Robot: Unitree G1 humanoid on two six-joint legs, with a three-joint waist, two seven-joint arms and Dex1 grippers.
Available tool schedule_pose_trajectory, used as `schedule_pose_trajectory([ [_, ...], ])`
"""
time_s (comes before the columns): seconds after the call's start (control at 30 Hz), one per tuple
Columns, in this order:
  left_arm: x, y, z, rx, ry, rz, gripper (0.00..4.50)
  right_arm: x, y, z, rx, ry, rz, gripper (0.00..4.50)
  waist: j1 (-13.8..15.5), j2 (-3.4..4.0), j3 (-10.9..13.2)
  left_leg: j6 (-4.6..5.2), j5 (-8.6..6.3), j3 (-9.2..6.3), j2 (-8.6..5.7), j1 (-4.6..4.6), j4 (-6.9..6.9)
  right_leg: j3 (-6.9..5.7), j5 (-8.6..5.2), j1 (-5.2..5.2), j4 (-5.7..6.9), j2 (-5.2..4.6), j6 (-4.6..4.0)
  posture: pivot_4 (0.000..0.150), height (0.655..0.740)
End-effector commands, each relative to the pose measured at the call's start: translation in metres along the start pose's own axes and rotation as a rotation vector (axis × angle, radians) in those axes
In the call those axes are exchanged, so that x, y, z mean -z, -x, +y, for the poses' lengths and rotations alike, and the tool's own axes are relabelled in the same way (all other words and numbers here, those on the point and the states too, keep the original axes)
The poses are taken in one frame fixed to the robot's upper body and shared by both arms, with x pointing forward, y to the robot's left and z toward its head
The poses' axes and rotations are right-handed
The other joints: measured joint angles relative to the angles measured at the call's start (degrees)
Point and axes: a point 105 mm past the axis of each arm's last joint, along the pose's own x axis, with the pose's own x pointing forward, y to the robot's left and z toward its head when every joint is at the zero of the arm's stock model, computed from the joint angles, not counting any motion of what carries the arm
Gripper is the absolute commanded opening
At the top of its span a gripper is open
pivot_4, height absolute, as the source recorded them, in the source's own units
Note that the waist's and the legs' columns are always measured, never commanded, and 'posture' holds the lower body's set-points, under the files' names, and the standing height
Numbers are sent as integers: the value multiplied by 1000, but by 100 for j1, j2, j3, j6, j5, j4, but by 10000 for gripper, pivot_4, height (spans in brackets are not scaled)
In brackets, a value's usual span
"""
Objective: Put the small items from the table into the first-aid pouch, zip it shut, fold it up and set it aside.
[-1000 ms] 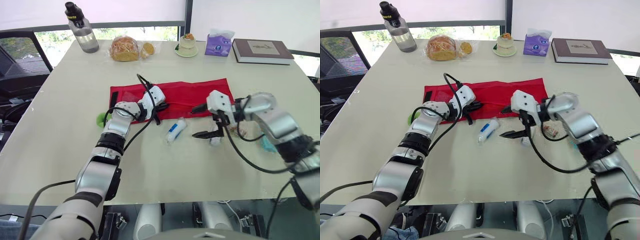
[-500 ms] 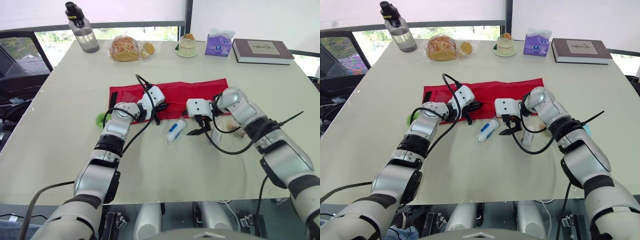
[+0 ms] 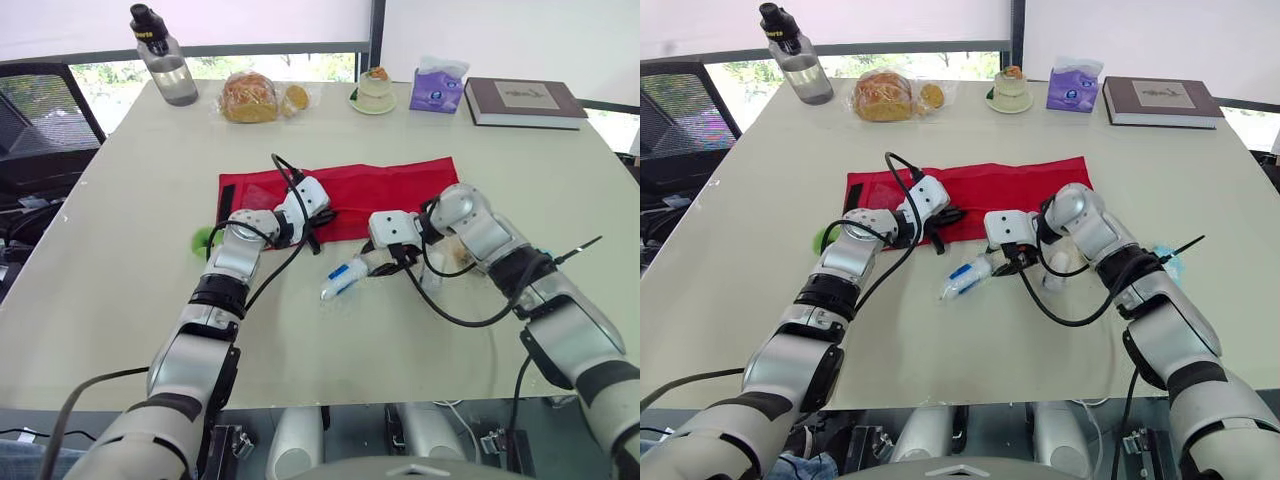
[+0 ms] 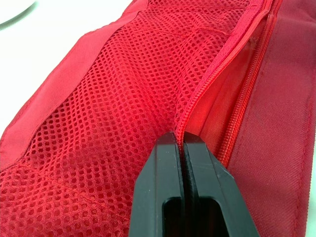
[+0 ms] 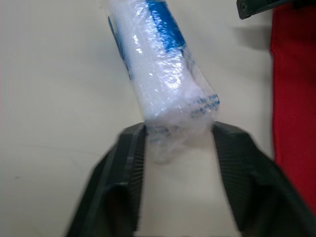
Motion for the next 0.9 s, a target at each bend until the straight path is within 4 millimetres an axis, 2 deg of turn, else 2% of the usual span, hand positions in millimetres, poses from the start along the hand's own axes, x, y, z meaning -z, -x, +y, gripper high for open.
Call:
schedule_pose_trajectory([
  [0.03, -11, 1, 0, 1, -31, -40, 0, -12, 13, -1, 38, 11, -36, 7213, 2, 0, 0, 0, 0, 0, 0, 0, 0, 0, 0, 0, 0, 0, 0, 1500, 7400],
  [0.1, -11, 1, -1, -2, -26, -41, 0, -12, 18, 3, 59, -12, -39, 150, 3, 0, 0, 0, 0, -1, 0, 1, 0, -1, 0, 0, 1, 1, 0, 1500, 7400],
  [0.27, -9, 1, -3, 4, -23, -39, 0, -3, 37, 25, 125, -117, 9, 150, 17, 1, 1, 0, 0, -1, -1, -3, 1, -2, 0, 0, -3, -2, 0, 1500, 7400],
  [0.5, -10, -2, -5, 14, -24, -38, 0, 1, 52, 53, 171, -233, 71, 150, 0, 1, 0, 0, 0, 0, -2, 1, 1, 0, -1, 0, -1, -1, 1, 1500, 7400],
  [0.6, -11, -4, -5, 19, -25, -39, 0, -2, 56, 72, 116, -259, 85, 13462, 8, 1, 0, 0, 0, -2, -1, 0, 1, -1, -1, 1, -1, -1, 1, 1500, 7400],
  [0.63, -11, -5, -5, 20, -25, -40, 0, -4, 56, 75, 106, -262, 83, 14760, 12, 1, 0, 0, 0, -1, -2, 0, 1, -1, -1, 1, -3, -2, 1, 1500, 7400],
  [0.67, -11, -6, -5, 21, -26, -40, 0, -6, 56, 76, 107, -253, 76, 21142, 13, 1, 0, 0, 0, -1, -2, 0, 2, -1, -1, 1, -3, -2, 1, 1500, 7400],
  [0.83, -12, -7, -5, 26, -29, -42, 0, -15, 57, 68, 145, -187, 44, 44221, 10, 1, 0, 0, 0, -2, -2, 0, 2, -1, -1, 2, -4, -2, 1, 1500, 7400],
  [0.9, -12, -7, -5, 27, -30, -42, 0, -20, 56, 62, 166, -163, 23, 44221, 10, 1, 0, 0, 0, -1, -2, 0, 2, -1, -1, 2, -4, -2, 1, 1500, 7400],
])
